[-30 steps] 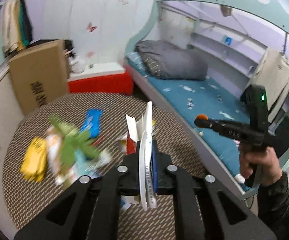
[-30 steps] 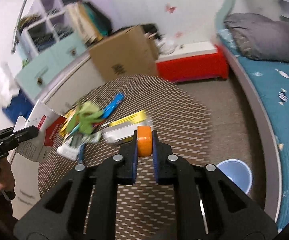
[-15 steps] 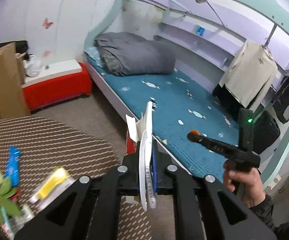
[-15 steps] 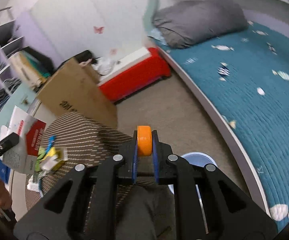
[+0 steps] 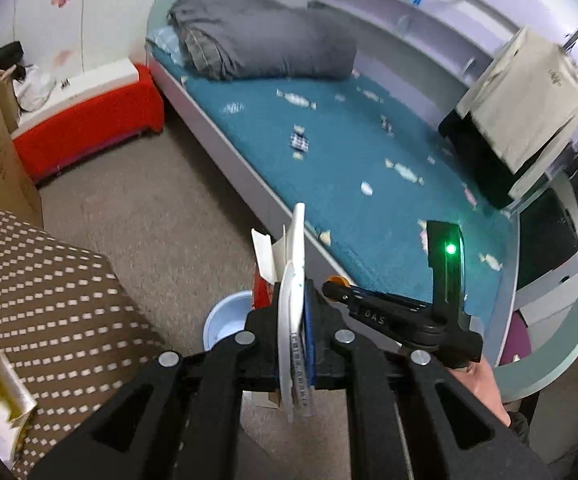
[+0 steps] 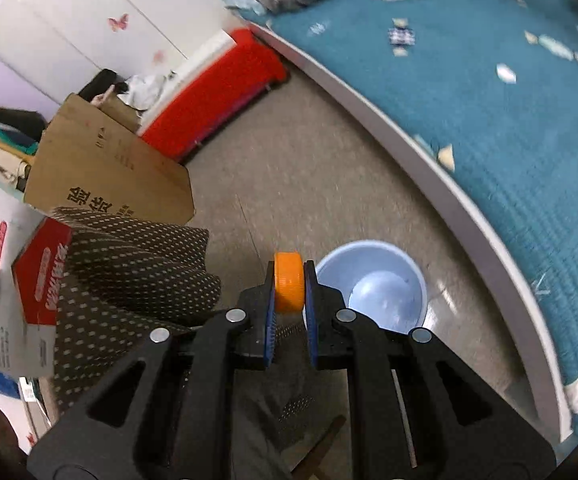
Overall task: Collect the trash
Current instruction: 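Carry both held items over the blue wastebasket and open both tools, then return both tools to the table above the remaining trash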
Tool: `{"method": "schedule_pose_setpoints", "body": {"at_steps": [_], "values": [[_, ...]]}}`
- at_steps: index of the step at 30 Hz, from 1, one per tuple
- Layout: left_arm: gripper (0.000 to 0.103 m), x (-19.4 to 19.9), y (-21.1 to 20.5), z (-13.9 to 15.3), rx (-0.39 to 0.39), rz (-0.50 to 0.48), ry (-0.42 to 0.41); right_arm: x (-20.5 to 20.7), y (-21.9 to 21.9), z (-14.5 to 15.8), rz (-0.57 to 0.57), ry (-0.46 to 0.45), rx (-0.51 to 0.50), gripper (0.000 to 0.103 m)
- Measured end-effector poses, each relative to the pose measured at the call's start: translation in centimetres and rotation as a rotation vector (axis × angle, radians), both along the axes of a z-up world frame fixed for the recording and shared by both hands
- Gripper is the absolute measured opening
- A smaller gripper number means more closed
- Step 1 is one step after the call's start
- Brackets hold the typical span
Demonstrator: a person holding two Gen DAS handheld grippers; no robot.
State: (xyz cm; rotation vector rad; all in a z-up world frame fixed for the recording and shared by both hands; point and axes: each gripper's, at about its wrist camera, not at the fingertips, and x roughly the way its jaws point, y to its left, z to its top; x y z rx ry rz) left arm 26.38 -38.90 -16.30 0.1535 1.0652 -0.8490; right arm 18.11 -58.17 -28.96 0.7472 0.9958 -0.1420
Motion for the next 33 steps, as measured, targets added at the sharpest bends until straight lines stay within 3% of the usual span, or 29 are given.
{"method": "schedule_pose_setpoints", "body": {"at_steps": [2,3,4,5,6,14,16,17,18,23,33], "values": [[0.008,0.2,-0.9,-1.5,0.036,-0.008,0.019,0.0,-0.3,-0.8,-0.018,0.013,0.03,0.013],[0.008,0.4,-1.4,-2.1,0.046,-0.011,0.03,0.0,-0.7,-1.3,-0.031,0.017,0.055,0.023],[0.008,0.6,-1.7,-2.8,0.058,-0.016,0.041,-0.1,-0.9,-1.4,-0.045,0.019,0.07,0.058],[0.008,0.8,-2.1,-3.5,0.069,-0.021,0.053,-0.5,-1.2,-1.4,-0.067,0.009,0.071,0.072],[0.009,0.9,-2.3,-3.9,0.074,-0.023,0.061,-0.7,-1.2,-1.3,-0.073,0.006,0.07,0.075],[0.014,1.7,-4.3,-7.7,0.13,-0.06,0.119,-2.7,-2.0,1.4,-0.115,-0.043,0.047,0.077],[0.047,1.8,-4.5,-8.2,0.147,-0.066,0.118,-3.2,-1.9,2.4,-0.122,-0.06,0.031,0.08],[0.077,1.8,-4.2,-8.2,0.14,-0.056,0.113,-3.4,-1.8,2.7,-0.124,-0.069,0.027,0.081],[0.093,1.9,-3.8,-7.9,0.136,-0.024,0.087,-3.7,-1.6,3.3,-0.127,-0.079,0.021,0.083],[0.094,2.1,-2.4,-6.2,0.144,0.032,0.038,-4.6,-1.1,4.5,-0.156,-0.108,0.004,0.097],[0.096,0.6,2.1,1.2,0.061,0.093,-0.138,-6.1,1.9,9.1,-0.201,-0.194,-0.138,0.097]]}}
